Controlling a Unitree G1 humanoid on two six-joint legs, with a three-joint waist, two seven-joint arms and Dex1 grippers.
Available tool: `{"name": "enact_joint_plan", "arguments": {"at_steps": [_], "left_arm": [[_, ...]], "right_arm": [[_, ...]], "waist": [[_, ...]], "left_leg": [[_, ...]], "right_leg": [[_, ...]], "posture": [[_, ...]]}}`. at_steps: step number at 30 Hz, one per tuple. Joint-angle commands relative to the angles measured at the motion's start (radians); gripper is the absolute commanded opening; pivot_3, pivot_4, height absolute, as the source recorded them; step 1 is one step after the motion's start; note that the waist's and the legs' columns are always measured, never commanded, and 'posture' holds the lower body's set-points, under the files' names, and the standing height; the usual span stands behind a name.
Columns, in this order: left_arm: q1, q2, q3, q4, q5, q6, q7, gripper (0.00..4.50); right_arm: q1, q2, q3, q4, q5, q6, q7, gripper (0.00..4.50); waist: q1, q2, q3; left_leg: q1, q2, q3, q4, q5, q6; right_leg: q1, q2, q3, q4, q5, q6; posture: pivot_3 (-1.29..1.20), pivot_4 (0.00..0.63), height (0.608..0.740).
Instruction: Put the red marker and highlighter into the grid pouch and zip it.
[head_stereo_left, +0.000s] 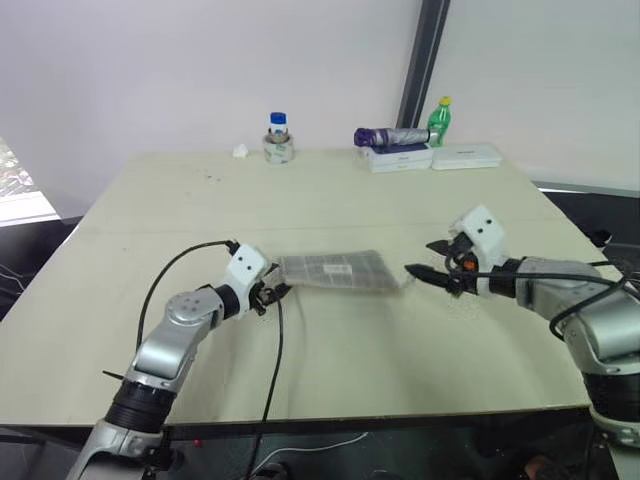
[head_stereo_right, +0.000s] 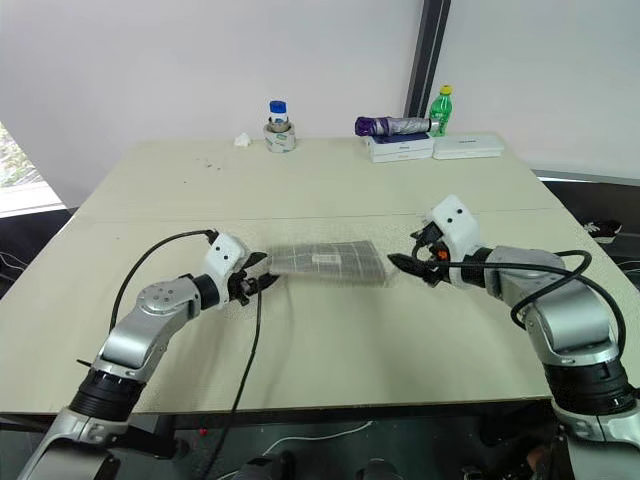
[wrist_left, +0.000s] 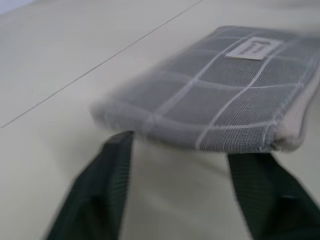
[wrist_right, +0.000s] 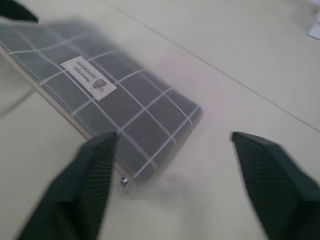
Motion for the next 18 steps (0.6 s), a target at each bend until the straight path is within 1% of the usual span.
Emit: {"name": "enact_joint_plan", "arguments": {"at_steps": [1,4,7,9,11,13,18], "left_arm": [[0.039,0.021,0.061,-0.107,-0.064,0.063,-0.023,4.09],[0.139,0.065,0.132,-0.183,-0.131,0.135,-0.052,4.09],[0.223,0.112,0.18,-0.222,-0.152,0.164,-0.063,4.09],[0.274,0.131,0.232,-0.215,-0.142,0.14,-0.043,4.09],[0.299,0.137,0.29,-0.182,-0.116,0.104,0.003,4.09],[0.31,0.133,0.345,-0.155,-0.122,0.094,0.035,4.09],[0.36,0.144,0.403,-0.169,-0.131,0.071,0.037,4.09]], "right_arm": [[0.028,-0.024,-0.022,-0.047,-0.009,-0.059,0.02,3.99],[0.085,-0.038,-0.037,-0.032,-0.017,-0.095,0.035,3.99],[0.124,-0.049,-0.051,0.01,-0.034,-0.141,0.041,3.99],[0.144,-0.04,-0.071,0.058,-0.058,-0.208,0.028,3.99],[0.151,0.0,-0.11,0.105,-0.054,-0.289,0.011,3.99],[0.16,0.018,-0.129,0.128,-0.038,-0.313,0.018,3.99],[0.178,0.026,-0.12,0.163,-0.047,-0.347,0.03,3.99]], "waist": [[-0.001,0.0,0.0],[-0.004,0.0,0.0],[-0.003,0.0,0.0],[0.0,0.0,0.0],[0.002,0.0,0.0],[0.005,0.0,0.0],[0.003,0.0,0.0]], "left_leg": [[0.0,0.0,0.0,0.0,0.0,0.0],[0.0,0.001,0.0,0.0,0.0,0.0],[0.0,0.001,0.0,-0.001,0.0,0.0],[0.001,0.001,0.0,0.0,0.0,0.0],[0.001,0.001,0.0,0.0,0.0,0.0],[0.001,0.001,0.0,0.0,0.0,0.0],[0.001,0.0,0.001,0.0,-0.001,0.001]], "right_leg": [[0.0,0.0,0.0,0.0,0.0,0.0],[0.0,0.0,0.0,0.0,0.0,0.0],[0.0,0.0,0.0,0.0,0.0,0.0],[0.0,0.0,0.0,0.0,0.0,0.0],[0.001,-0.001,0.001,0.0,0.0,0.0],[0.001,-0.001,0.001,-0.001,0.0,0.0],[0.001,-0.002,0.001,-0.001,0.0,0.0]], "posture": [[0.0,0.15,0.74],[0.0,0.15,0.74],[0.0,0.15,0.74],[0.0,0.15,0.74],[0.0,0.15,0.74],[0.0,0.15,0.74],[0.0,0.15,0.74]]}}
